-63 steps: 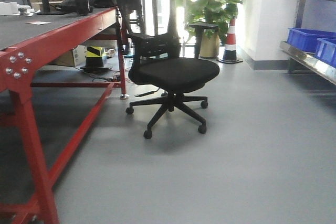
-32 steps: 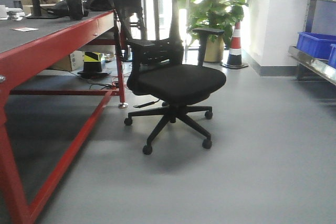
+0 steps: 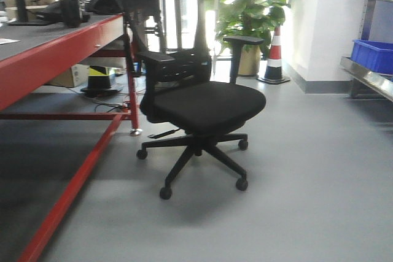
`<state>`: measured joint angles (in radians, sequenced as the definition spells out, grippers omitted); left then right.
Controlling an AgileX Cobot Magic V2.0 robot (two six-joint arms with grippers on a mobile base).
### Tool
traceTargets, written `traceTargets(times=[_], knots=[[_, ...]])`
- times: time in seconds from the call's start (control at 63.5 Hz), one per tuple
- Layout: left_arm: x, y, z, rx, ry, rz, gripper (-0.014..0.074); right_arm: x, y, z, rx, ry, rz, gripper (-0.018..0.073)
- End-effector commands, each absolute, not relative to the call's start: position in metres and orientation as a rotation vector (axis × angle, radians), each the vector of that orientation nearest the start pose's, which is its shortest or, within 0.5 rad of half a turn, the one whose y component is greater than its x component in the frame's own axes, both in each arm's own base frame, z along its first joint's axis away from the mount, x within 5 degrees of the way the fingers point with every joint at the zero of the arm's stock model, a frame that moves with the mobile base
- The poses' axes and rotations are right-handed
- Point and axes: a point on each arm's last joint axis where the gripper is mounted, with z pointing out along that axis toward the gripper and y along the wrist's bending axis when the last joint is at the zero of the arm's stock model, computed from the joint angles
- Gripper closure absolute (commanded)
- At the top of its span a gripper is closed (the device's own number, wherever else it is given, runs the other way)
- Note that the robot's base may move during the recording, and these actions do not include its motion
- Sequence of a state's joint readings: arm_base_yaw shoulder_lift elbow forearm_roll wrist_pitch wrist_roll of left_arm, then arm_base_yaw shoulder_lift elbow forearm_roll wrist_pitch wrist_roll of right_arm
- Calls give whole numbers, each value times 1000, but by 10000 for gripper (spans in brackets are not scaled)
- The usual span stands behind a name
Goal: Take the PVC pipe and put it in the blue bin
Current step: 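Drive the base up to the steel shelf of blue bins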
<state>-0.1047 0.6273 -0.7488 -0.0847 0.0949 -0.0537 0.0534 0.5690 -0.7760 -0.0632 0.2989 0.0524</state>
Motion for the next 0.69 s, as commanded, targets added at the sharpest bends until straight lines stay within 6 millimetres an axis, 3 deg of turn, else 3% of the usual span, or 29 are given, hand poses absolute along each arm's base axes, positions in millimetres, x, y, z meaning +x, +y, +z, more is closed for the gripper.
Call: traceTargets(times=[0.0,0.677], knots=[[123,-13,407,-19,1432,-201,707,106,4,405,-42,1537,13,727],[123,-13,407,-19,1432,-201,707,106,4,405,-42,1537,13,727]])
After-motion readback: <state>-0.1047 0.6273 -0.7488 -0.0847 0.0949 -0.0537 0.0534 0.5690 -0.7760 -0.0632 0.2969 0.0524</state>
